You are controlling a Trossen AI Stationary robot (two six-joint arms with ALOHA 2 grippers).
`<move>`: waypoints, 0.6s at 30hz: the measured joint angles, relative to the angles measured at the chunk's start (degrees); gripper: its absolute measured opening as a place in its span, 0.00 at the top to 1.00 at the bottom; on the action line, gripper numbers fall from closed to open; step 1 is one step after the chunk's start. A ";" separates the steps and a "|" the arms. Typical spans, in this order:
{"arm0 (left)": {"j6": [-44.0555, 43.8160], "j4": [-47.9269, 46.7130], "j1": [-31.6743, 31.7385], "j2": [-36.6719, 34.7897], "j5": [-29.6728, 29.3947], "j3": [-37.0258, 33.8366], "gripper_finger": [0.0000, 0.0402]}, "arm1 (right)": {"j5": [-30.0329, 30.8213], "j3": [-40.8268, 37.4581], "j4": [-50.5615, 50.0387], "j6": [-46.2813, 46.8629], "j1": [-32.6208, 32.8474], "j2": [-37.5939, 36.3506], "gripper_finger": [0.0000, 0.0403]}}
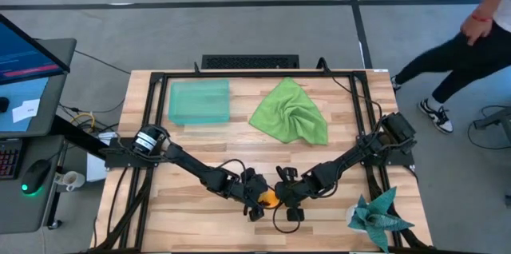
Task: Roll microfiber towels into tight, uniform cylinder then place into a basket
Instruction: Put the yellow towel into the blue bin
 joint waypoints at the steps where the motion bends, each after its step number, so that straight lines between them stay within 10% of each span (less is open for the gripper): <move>1: 0.21 0.04 -0.03 0.04 -0.39 0.00 0.34 | 0.00 0.00 0.02 0.00 0.00 0.00 0.71; 18: 4.89 1.65 -0.03 0.37 0.30 -0.13 0.91 | 0.02 0.02 0.63 -0.04 0.02 0.00 0.71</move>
